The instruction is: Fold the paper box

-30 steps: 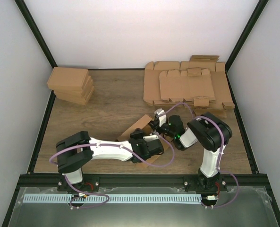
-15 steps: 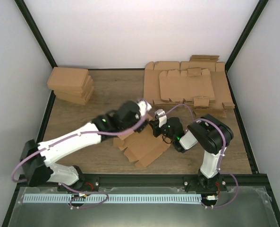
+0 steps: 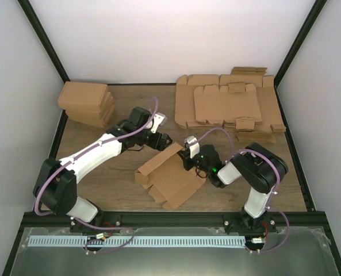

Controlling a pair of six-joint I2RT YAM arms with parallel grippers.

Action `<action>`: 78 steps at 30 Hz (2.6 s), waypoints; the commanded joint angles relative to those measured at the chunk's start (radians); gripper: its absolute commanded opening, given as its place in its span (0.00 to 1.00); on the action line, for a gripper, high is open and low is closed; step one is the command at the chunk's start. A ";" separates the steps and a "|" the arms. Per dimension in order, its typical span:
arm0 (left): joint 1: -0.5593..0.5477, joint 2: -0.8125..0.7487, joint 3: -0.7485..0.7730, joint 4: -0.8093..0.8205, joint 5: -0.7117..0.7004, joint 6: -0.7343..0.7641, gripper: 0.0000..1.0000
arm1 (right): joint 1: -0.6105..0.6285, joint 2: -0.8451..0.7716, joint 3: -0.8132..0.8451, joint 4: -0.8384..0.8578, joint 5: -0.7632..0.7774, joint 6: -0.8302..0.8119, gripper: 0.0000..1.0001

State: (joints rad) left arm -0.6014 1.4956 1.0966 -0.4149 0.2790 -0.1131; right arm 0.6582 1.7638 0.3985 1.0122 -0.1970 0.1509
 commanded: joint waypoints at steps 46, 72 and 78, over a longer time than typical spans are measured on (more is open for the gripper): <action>0.088 0.228 -0.229 0.428 0.350 -0.158 0.64 | 0.074 0.094 -0.018 0.245 0.203 0.042 0.21; 0.142 0.233 -0.109 0.371 0.478 -0.234 0.78 | 0.073 0.039 0.040 0.139 0.124 0.005 0.01; 0.140 0.321 -0.058 0.330 0.515 -0.202 0.74 | 0.073 0.048 0.068 0.105 0.074 -0.001 0.01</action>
State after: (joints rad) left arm -0.4644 1.7596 1.0142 -0.0402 0.7578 -0.3542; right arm 0.7235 1.8221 0.4244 1.1366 -0.0776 0.1501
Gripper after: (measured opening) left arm 0.760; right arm 0.046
